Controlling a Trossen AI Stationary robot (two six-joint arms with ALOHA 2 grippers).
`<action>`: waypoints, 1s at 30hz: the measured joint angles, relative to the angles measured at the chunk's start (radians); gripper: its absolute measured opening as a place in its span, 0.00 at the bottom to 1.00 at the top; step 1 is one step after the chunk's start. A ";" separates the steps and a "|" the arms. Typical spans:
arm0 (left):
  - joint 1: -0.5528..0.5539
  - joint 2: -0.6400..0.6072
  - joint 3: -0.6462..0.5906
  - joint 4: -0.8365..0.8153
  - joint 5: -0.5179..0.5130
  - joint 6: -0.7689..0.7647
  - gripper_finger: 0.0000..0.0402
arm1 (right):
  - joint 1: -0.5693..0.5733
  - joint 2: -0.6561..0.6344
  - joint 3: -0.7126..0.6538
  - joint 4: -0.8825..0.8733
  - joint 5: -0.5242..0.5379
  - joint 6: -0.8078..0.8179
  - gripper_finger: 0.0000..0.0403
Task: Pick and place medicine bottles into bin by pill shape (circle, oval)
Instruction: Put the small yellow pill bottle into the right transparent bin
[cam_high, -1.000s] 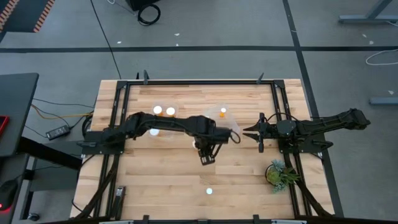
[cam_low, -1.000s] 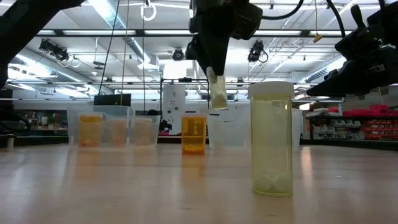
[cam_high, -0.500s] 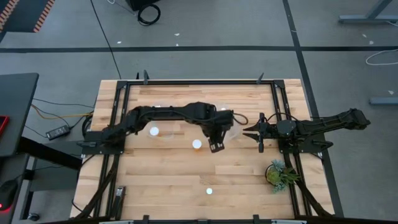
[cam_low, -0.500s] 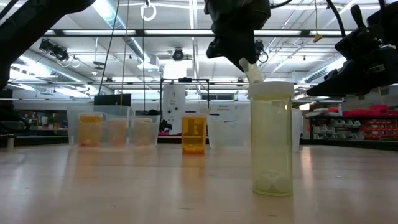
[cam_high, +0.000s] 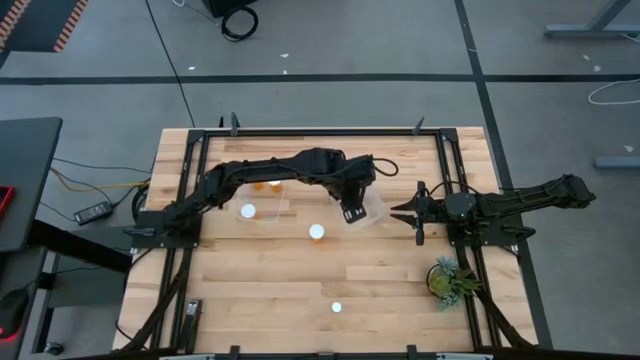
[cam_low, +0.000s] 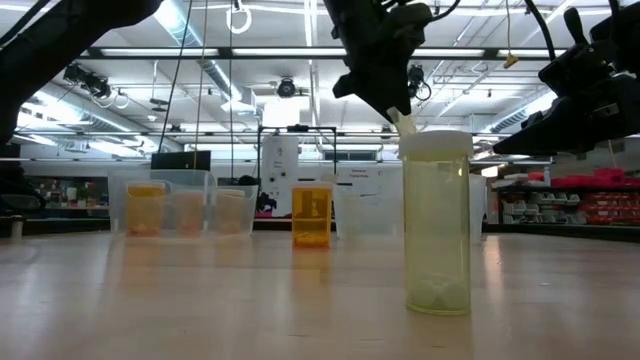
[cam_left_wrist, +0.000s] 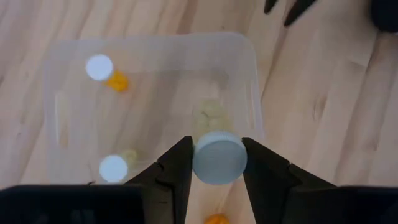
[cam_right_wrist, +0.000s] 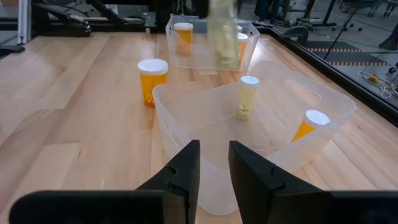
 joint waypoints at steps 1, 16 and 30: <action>0.004 0.000 0.000 0.010 0.000 0.000 0.32 | 0.000 0.000 0.000 0.000 0.000 0.000 0.23; 0.037 0.138 -0.002 0.170 0.000 0.055 0.32 | 0.000 0.004 0.000 -0.001 0.000 0.000 0.23; 0.047 0.213 0.000 0.194 0.031 0.091 0.34 | 0.000 0.009 0.000 -0.001 0.000 0.000 0.23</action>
